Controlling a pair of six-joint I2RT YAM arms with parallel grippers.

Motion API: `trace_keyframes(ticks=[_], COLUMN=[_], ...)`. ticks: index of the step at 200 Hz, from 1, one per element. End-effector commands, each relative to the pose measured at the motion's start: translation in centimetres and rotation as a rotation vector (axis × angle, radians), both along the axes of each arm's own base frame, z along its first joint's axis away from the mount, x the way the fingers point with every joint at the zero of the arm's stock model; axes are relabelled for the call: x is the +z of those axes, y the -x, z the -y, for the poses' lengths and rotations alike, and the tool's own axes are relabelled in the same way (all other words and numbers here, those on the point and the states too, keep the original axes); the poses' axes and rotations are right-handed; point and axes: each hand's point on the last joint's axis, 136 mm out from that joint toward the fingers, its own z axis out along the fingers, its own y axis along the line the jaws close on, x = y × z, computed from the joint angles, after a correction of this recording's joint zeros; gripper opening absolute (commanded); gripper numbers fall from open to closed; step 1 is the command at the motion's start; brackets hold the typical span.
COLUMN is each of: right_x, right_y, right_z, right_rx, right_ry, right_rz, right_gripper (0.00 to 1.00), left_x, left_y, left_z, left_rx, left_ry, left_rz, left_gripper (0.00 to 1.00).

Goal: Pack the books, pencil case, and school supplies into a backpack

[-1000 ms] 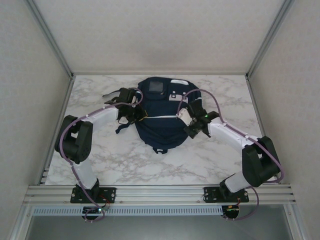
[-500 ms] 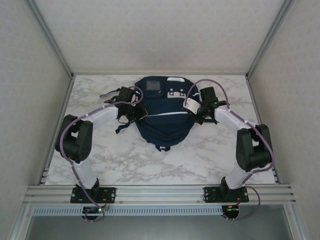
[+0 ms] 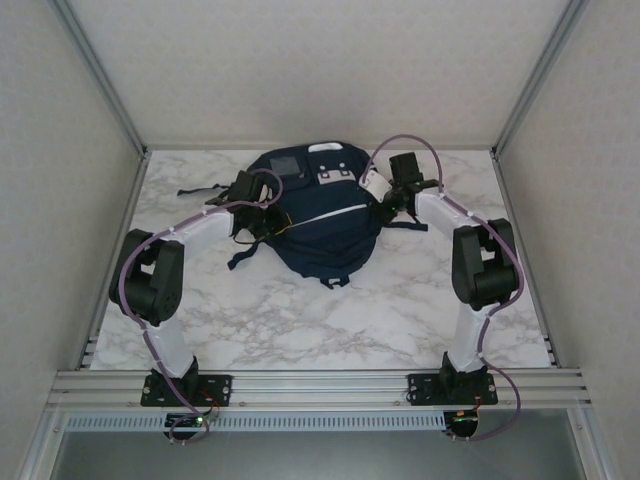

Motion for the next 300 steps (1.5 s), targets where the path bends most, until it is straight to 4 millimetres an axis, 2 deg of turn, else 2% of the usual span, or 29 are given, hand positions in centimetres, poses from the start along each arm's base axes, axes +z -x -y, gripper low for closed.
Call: trace_keyframes(ticks=[1,14,32,52,61,67,84,102,114,141,157,183,196,209,222,224,234,253,255,259,263,274,276,281,300], right_x=[2.0,2.3,3.4,5.3,6.2,6.6,7.7,7.8,7.4,5.3,3.8,2.4,2.4,1.8,1.1,0.6,0.4,0.9,0.0,-0.5,-0.7,-1.1,-0.9,-0.9,-0.9], right_y=[-6.2,-6.6,-6.8,-6.3,-5.9,-5.5,-4.0,-2.0,-0.3,3.0,4.3,5.1,5.3,5.7,5.8,6.1,6.6,6.9,7.5,7.7,7.7,8.0,7.9,7.9,7.9], right_z=[5.2,5.0,5.1,5.1,5.1,5.1,5.6,6.8,7.8,10.4,11.4,12.2,13.0,13.7,14.1,14.2,15.4,16.1,16.3,16.4,16.4,16.8,16.8,16.8,16.8], right_rx=[-0.271,-0.287,-0.315,-0.332,-0.345,-0.353,-0.396,-0.483,-0.554,-0.711,-0.770,-0.806,-0.823,-0.851,-0.861,-0.865,-0.923,-0.922,-0.927,-0.931,-0.922,-0.945,-0.942,-0.939,-0.942], right_ry=[0.016,-0.004,-0.031,-0.072,-0.091,-0.104,-0.138,-0.167,-0.190,-0.235,-0.266,-0.298,-0.300,-0.310,-0.341,-0.339,-0.356,-0.455,-0.452,-0.460,-0.473,-0.468,-0.475,-0.477,-0.473], right_rz=[0.145,0.154,0.182,0.202,0.211,0.214,0.211,0.204,0.211,0.249,0.250,0.316,0.390,0.391,0.428,0.426,0.460,0.484,0.469,0.469,0.480,0.459,0.469,0.477,0.467], right_gripper=[0.00,0.00,0.06,0.26,0.31,0.34,0.42,0.45,0.46,0.51,0.52,0.53,0.54,0.55,0.55,0.55,0.56,0.58,0.60,0.65,0.79,0.85,0.92,0.98,0.99], left_x=[-1.1,-1.2,-0.9,-0.3,0.1,0.5,1.8,3.4,4.5,6.8,7.8,8.8,8.8,8.1,7.0,6.8,5.7,4.2,3.9,3.6,3.3,2.8,2.5,2.2,1.5], left_y=[1.7,1.8,1.8,1.4,1.2,1.0,0.4,-0.1,-0.3,-0.6,-0.5,0.1,0.6,1.0,0.7,0.6,0.1,-0.5,-0.4,-0.7,-0.8,-0.8,-0.8,-0.9,-0.9], left_z=[-3.6,-3.6,-3.6,-3.8,-3.9,-4.0,-4.9,-6.8,-8.3,-12.7,-16.4,-22.2,-24.3,-25.9,-26.6,-26.8,-27.0,-27.1,-27.1,-26.9,-26.6,-26.3,-26.3,-25.8,-25.1], left_rx=[0.016,0.017,0.019,0.031,0.039,0.043,0.060,0.083,0.108,0.179,0.246,0.374,0.431,0.478,0.499,0.503,0.503,0.505,0.497,0.491,0.472,0.455,0.448,0.421,0.377], left_ry=[-0.106,-0.103,-0.100,-0.097,-0.096,-0.099,-0.126,-0.210,-0.273,-0.439,-0.611,-0.925,-1.039,-1.116,-1.144,-1.146,-1.145,-1.151,-1.151,-1.135,-1.128,-1.117,-1.110,-1.084,-0.999], left_rz=[-0.058,-0.062,-0.055,-0.042,-0.029,-0.019,0.022,0.086,0.137,0.230,0.288,0.370,0.391,0.387,0.388,0.388,0.384,0.407,0.410,0.441,0.462,0.512,0.520,0.552,0.627], left_gripper=[0.00,0.00,0.00,0.00,0.00,0.05,0.29,0.62,0.73,0.88,0.91,0.92,0.92,0.92,0.92,0.92,0.92,0.92,0.92,0.92,0.92,0.92,0.92,0.93,0.93])
